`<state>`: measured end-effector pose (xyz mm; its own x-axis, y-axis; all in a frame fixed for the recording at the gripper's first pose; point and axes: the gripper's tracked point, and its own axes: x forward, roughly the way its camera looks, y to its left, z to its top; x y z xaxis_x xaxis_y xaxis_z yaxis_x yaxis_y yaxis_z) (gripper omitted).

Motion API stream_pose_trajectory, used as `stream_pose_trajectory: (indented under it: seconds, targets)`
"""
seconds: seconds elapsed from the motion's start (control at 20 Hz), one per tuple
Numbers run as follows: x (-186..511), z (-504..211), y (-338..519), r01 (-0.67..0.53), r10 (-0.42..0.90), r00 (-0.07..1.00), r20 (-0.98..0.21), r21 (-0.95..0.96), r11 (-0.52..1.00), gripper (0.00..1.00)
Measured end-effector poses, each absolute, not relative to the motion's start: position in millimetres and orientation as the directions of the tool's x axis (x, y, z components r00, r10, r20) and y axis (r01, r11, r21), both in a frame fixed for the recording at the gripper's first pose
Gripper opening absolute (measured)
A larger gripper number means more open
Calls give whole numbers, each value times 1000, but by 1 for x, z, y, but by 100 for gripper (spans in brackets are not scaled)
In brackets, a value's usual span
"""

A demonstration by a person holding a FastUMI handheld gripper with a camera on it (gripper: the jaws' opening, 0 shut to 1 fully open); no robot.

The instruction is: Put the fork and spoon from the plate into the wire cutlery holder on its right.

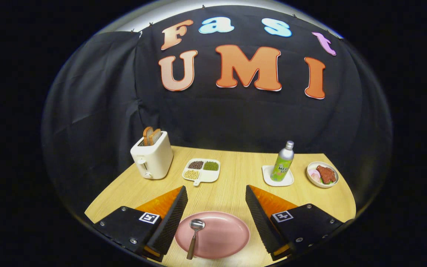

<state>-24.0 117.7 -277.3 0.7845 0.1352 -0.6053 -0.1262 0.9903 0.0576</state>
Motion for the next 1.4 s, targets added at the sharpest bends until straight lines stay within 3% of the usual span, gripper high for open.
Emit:
stream_pose_trajectory:
  seconds: [0.45,0.75,1.4]
  targets:
    - [-69,-368,142,-182,156,585,-796,58,981,93]
    - [-99,-415,155,-202,169,444,-880,85,976,81]
    - [-148,-460,177,-234,147,141,-979,112,966,27]
